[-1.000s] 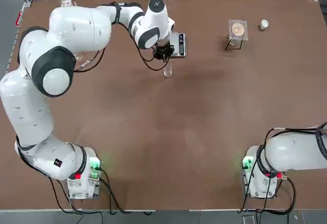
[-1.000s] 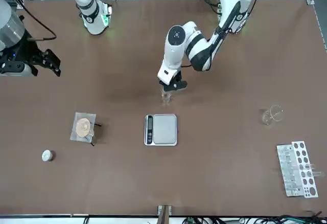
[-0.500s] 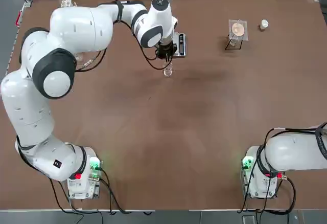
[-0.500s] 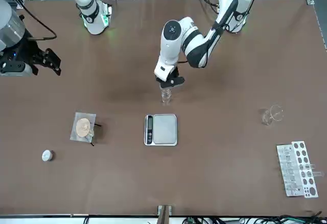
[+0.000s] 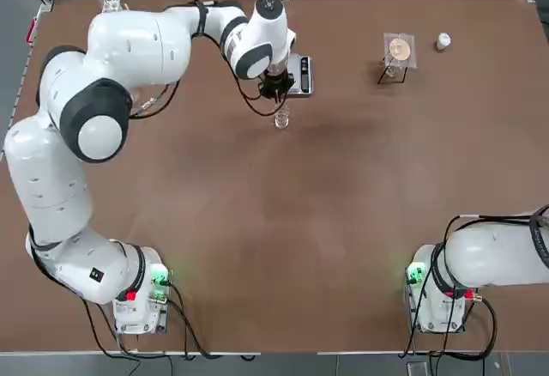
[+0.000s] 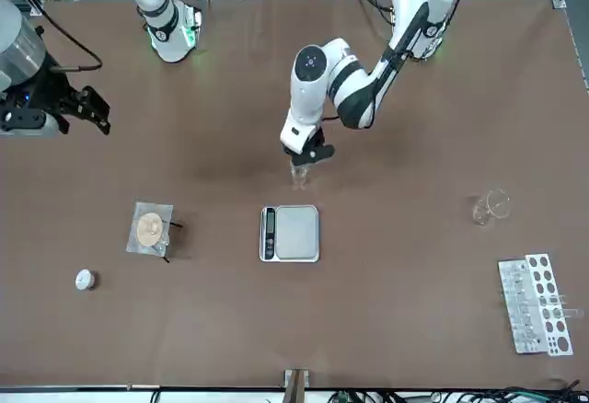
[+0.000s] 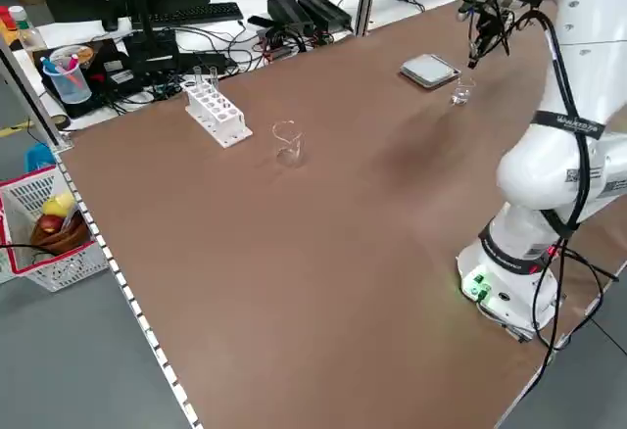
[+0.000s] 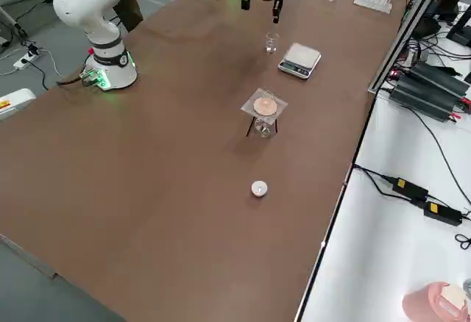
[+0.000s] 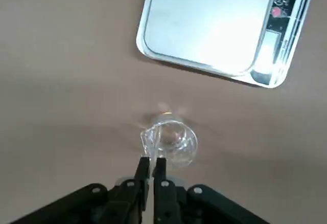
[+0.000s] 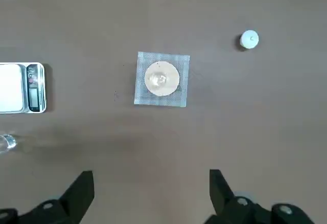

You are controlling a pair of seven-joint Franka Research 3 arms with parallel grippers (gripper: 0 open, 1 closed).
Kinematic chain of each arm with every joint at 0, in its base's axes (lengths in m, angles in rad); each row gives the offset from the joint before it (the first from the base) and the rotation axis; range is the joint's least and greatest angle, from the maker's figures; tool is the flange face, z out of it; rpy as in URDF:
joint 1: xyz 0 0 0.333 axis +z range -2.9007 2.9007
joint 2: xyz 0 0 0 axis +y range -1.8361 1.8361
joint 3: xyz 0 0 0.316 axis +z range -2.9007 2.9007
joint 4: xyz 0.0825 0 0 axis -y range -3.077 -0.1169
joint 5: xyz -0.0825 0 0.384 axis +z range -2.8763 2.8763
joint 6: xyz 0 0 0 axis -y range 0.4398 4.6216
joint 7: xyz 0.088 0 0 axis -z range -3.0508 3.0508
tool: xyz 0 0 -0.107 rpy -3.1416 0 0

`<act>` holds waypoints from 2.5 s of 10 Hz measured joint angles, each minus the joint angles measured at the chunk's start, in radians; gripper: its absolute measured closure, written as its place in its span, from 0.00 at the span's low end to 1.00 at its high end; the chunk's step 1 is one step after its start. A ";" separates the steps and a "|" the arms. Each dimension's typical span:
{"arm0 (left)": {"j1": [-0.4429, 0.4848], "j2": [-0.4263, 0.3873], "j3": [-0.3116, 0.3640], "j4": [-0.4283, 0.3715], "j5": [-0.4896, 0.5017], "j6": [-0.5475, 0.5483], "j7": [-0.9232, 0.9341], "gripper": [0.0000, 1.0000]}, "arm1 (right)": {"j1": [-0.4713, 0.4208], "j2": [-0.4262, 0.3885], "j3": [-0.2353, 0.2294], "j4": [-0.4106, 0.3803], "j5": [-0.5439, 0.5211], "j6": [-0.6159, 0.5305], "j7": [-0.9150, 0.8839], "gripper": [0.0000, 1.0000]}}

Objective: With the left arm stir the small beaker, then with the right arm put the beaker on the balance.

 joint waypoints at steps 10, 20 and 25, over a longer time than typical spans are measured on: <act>-0.020 0.003 0.004 0.030 0.000 -0.015 -0.035 0.93 | 0.001 0.000 0.000 0.003 0.000 -0.001 0.000 0.00; -0.033 0.005 0.003 0.057 0.000 -0.035 -0.074 0.93 | 0.001 0.000 0.000 0.003 0.000 -0.001 0.000 0.00; -0.021 0.004 0.001 0.111 -0.001 -0.123 -0.074 0.93 | 0.001 0.000 0.000 0.003 0.000 -0.001 0.000 0.00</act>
